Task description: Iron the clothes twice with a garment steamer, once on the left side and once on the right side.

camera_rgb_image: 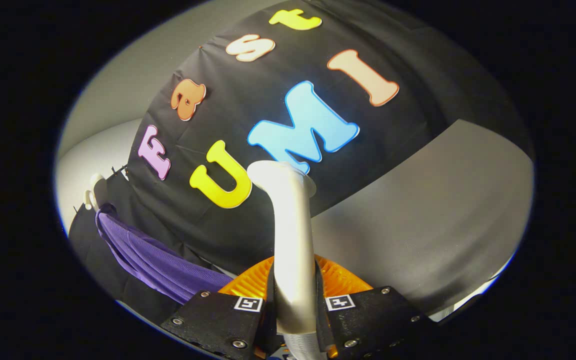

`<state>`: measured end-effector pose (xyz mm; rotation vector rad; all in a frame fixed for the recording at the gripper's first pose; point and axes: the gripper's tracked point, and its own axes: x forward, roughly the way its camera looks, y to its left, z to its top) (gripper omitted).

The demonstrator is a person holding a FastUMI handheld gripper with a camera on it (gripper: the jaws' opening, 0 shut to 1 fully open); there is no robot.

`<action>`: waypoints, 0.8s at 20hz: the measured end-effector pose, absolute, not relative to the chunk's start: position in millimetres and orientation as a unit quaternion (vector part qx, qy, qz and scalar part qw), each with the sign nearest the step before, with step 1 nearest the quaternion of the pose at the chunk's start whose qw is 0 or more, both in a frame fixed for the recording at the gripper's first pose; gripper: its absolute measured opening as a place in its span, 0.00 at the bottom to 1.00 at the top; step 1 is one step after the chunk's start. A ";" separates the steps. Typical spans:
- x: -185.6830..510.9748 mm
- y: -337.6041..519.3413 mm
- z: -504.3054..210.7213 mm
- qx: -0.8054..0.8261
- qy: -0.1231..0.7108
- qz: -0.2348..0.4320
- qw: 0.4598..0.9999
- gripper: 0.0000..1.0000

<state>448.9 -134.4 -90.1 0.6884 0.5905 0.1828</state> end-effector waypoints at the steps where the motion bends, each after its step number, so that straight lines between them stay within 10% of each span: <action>1: 434.9 -129.8 -80.8 0.321 0.276 0.087 0.902 0.31; 16: 270.0 -5.3 32.5 0.161 0.090 0.120 0.975 0.31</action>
